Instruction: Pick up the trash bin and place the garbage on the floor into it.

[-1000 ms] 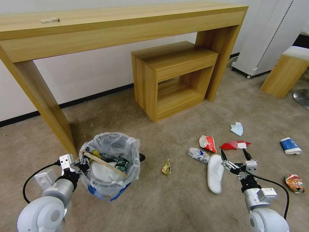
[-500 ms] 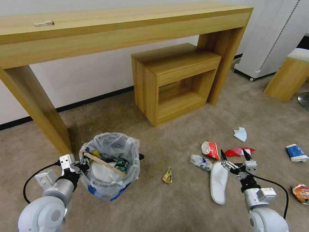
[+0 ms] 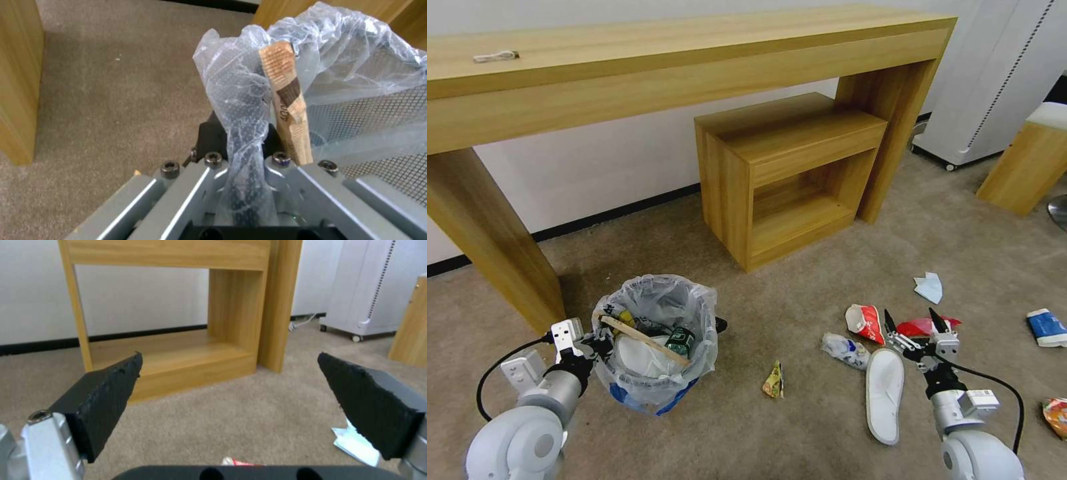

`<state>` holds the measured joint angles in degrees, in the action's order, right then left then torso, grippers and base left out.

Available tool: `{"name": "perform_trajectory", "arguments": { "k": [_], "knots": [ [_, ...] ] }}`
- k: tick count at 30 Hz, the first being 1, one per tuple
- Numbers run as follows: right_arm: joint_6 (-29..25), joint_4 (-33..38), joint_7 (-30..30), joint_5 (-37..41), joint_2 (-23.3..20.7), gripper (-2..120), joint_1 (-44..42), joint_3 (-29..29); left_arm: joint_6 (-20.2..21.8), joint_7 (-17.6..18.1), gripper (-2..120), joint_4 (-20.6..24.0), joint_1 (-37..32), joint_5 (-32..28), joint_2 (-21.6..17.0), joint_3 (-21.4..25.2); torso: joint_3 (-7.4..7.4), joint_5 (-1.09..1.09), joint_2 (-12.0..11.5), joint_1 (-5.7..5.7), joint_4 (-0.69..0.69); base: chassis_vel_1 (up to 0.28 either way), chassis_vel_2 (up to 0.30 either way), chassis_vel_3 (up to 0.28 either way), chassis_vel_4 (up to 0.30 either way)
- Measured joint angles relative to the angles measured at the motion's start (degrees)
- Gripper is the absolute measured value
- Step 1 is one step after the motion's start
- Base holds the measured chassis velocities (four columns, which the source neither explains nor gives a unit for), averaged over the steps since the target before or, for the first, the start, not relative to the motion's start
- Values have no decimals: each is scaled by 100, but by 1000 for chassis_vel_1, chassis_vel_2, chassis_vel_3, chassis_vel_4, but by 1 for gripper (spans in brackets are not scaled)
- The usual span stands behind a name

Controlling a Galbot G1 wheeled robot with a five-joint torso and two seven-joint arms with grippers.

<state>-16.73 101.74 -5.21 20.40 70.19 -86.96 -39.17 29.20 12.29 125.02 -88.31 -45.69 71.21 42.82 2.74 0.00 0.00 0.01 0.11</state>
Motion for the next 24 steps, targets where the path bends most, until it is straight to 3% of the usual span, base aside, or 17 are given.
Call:
{"name": "perform_trajectory", "arguments": {
  "k": [24],
  "knots": [
    [184,107,140,-228,-229,100,-68,11,-17,-16,3,-25,19,87,127,-44,0,0,0,0,0,0,0,0,0]
  ]
}}
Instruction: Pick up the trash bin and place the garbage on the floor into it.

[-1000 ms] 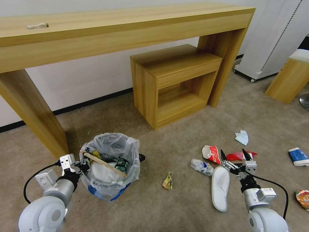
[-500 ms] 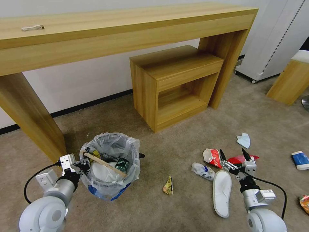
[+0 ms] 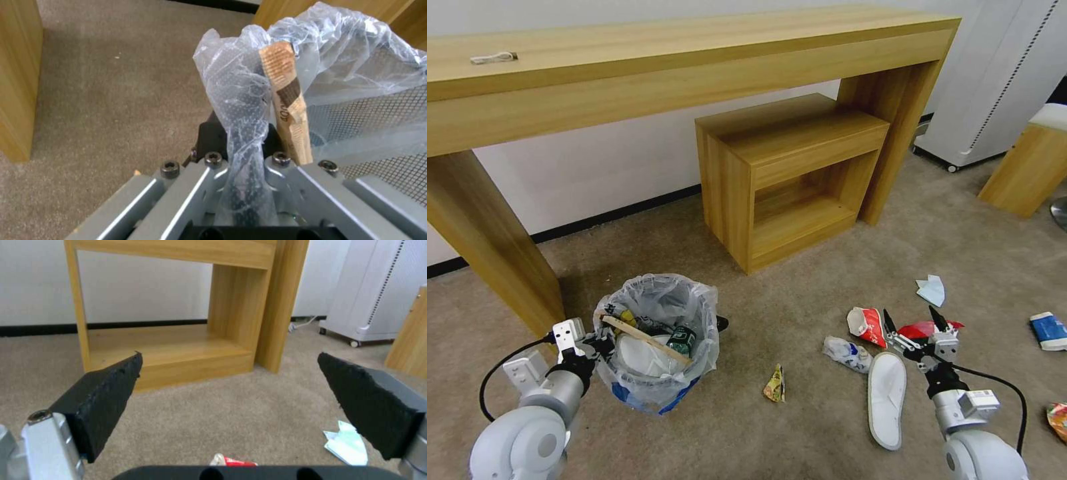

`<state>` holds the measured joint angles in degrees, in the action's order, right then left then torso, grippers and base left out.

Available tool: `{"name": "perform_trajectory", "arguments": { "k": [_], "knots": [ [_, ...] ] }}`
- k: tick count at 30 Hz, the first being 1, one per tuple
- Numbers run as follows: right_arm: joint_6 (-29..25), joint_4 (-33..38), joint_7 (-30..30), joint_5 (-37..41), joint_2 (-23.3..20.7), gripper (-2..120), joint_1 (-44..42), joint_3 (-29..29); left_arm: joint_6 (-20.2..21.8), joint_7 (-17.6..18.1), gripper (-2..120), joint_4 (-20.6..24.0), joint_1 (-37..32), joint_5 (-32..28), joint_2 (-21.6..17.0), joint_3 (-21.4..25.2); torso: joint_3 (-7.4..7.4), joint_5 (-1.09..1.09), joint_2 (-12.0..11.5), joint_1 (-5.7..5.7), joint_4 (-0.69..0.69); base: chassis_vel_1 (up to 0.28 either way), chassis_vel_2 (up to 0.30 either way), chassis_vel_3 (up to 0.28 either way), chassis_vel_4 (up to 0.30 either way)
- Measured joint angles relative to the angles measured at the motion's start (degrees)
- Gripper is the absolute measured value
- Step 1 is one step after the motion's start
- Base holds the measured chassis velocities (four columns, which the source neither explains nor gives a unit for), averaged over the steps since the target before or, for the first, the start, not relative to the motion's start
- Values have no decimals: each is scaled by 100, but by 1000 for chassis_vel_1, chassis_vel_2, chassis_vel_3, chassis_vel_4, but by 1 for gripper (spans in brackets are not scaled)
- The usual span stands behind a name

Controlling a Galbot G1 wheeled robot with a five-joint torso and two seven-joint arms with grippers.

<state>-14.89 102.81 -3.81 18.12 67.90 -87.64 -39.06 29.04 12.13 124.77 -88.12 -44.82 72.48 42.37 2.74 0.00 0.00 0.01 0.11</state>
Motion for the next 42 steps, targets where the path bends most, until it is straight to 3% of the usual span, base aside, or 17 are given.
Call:
{"name": "perform_trajectory", "arguments": {
  "k": [8,15,17,20,25,33,35,42],
  "knots": [
    [499,177,302,250,-190,100,-176,5,-20,-20,3,-81,20,97,95,-64,0,0,0,0,0,0,0,0,0],
    [1214,337,681,369,-438,100,-450,-64,-85,-81,3,-170,39,198,140,-112,0,-1,0,0,0,0,0,0,0],
    [1751,469,1010,636,-570,100,-568,-42,-94,-97,3,-214,66,217,142,-124,0,1,0,0,1,0,0,0,0],
    [1936,522,1122,701,-621,97,-629,-37,-97,-109,3,-236,82,227,129,-126,0,0,0,0,0,0,0,0,0],
    [2178,610,1194,689,-644,95,-720,-33,-106,-114,3,-250,92,227,111,-137,0,0,0,0,0,0,0,0,0],
    [2935,818,1245,758,-679,98,-853,-29,-145,-140,3,-312,114,237,86,-174,0,0,0,0,0,0,0,0,0],
    [3330,951,1290,953,-721,99,-863,-6,-164,-154,3,-324,118,251,79,-193,0,1,0,0,0,0,0,0,0],
    [3785,1079,1391,1124,-735,100,-810,147,-204,-170,3,-330,112,276,25,-206,0,0,0,0,0,0,0,0,0]
  ]
}}
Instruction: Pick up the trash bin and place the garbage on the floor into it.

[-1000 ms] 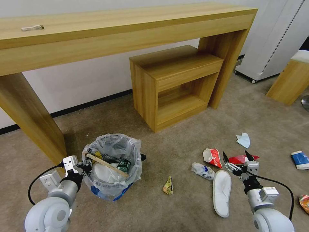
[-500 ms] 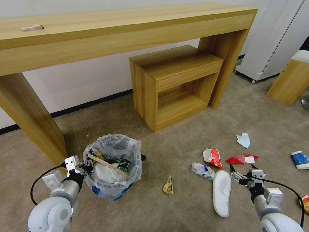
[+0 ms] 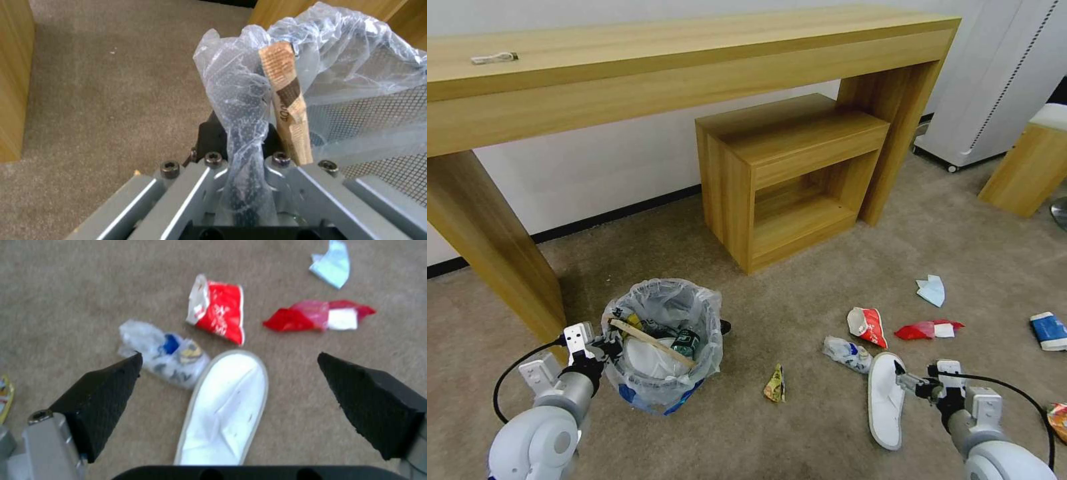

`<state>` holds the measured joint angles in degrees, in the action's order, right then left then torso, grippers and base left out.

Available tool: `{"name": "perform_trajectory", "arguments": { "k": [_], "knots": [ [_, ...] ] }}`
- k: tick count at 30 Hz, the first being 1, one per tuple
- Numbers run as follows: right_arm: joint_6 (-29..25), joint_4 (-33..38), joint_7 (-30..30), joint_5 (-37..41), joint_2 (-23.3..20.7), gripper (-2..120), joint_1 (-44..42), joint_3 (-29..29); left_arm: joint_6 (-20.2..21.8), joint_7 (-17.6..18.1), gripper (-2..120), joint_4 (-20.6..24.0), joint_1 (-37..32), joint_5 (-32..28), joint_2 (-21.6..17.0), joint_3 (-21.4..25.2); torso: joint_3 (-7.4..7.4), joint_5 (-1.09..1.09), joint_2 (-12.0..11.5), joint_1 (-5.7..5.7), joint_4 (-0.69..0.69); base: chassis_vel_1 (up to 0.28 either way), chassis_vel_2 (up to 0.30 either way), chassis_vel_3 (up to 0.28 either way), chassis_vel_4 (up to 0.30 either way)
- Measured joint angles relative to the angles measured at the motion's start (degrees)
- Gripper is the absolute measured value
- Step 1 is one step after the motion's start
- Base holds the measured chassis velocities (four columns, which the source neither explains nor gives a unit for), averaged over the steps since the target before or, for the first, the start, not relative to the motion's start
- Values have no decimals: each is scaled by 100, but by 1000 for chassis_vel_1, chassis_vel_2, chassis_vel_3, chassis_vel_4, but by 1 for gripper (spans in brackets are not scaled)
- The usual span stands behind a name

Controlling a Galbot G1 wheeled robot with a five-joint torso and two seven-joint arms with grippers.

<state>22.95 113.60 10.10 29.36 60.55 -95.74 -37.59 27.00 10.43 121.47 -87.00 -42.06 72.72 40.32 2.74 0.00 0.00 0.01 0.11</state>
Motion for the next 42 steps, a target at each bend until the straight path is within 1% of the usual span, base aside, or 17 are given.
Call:
{"name": "perform_trajectory", "arguments": {
  "k": [1,6,12,22,25,28,29,34,42],
  "knots": [
    [104,7,44,62,-4,100,12,51,-1,-1,3,0,1,0,-13,3,0,0,0,0,0,0,0,0,0],
    [200,-50,108,128,10,100,66,162,-2,-1,3,0,8,-6,-17,14,0,0,0,0,0,0,0,0,0],
    [332,-240,156,172,134,100,235,338,-25,-1,3,0,-4,-7,-16,38,0,0,0,0,0,0,0,0,0],
    [313,-767,183,227,288,100,632,446,-27,-1,3,3,-22,-26,-29,110,0,0,0,0,0,0,0,0,0],
    [269,-1009,201,239,389,100,845,493,-28,12,3,-6,-12,-31,-23,116,0,-1,0,0,0,0,0,0,0],
    [262,-1084,220,240,429,100,916,505,-28,13,3,-12,-7,-37,-22,128,0,0,0,0,0,0,0,0,0],
    [265,-1171,249,249,505,100,1005,517,-28,13,3,-23,-5,-42,-21,144,0,0,0,0,0,0,0,0,0],
    [222,-1408,231,197,683,100,1139,540,-50,12,3,-66,6,-45,-17,157,0,0,0,0,0,0,0,0,0],
    [144,-1661,188,108,841,100,1258,558,-52,11,3,-103,33,-61,-26,164,0,0,0,0,0,0,0,0,0]
  ]
}}
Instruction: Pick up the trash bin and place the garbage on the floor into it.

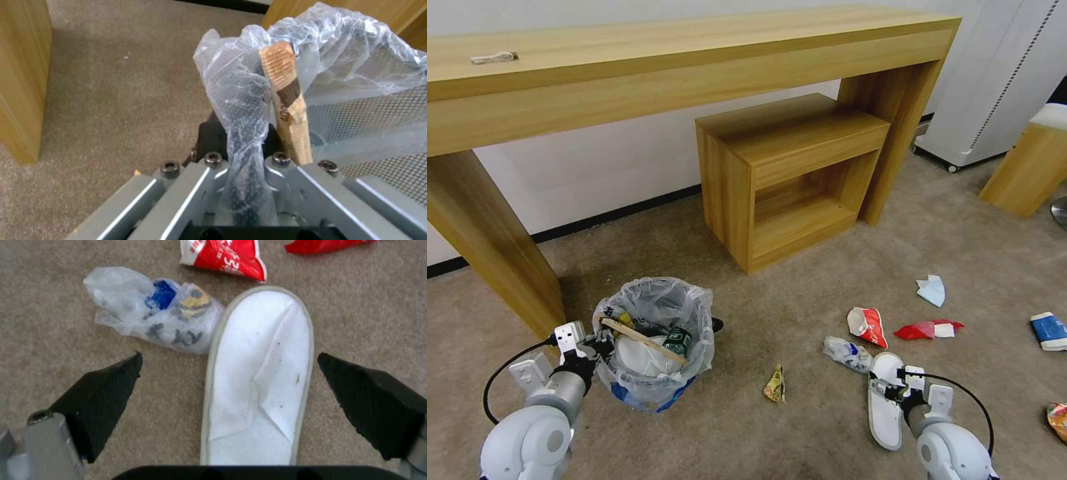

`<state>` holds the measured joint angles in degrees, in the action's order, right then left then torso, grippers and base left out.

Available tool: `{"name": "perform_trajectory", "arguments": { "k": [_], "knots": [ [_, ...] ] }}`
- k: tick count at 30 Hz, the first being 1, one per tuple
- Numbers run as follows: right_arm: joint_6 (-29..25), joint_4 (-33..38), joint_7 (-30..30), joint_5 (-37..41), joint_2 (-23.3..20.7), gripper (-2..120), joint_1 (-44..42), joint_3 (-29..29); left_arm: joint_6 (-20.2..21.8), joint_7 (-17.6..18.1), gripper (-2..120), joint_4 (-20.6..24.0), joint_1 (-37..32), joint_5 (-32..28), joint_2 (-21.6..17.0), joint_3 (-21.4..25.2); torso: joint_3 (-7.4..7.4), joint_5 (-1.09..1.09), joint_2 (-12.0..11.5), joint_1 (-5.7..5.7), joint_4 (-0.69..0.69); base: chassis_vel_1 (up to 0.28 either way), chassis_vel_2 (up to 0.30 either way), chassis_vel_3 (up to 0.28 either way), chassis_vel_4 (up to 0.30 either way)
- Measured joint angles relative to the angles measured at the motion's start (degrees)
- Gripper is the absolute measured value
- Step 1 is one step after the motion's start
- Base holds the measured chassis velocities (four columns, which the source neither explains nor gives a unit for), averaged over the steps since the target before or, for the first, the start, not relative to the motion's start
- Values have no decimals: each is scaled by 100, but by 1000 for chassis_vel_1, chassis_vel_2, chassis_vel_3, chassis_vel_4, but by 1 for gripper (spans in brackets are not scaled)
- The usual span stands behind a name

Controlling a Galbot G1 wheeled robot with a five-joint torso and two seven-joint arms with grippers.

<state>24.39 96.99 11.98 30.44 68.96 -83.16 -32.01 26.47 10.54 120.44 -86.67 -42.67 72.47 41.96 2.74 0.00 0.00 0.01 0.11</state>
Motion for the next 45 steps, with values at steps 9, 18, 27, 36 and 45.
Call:
{"name": "perform_trajectory", "arguments": {
  "k": [9,18,27,36,45],
  "knots": [
    [-48,-278,-21,-122,118,100,58,-9,-12,-1,3,-41,18,-25,-42,8,0,-1,0,0,0,0,0,0,0],
    [-159,-631,-31,-212,214,99,155,-98,-46,-6,3,-86,30,-38,-63,8,0,-1,0,0,0,0,0,0,0],
    [-232,-759,-12,-237,298,99,233,-156,-109,-32,3,-100,14,-44,-98,15,0,0,0,0,0,0,0,0,0],
    [-274,-875,-12,-272,351,99,304,-155,-113,-51,3,-100,-7,-49,-112,41,0,0,0,0,0,0,0,0,0],
    [-297,-1023,-17,-313,364,99,377,-160,-113,-53,3,-103,1,-48,-114,52,0,0,0,0,0,0,0,0,0]
  ]
}}
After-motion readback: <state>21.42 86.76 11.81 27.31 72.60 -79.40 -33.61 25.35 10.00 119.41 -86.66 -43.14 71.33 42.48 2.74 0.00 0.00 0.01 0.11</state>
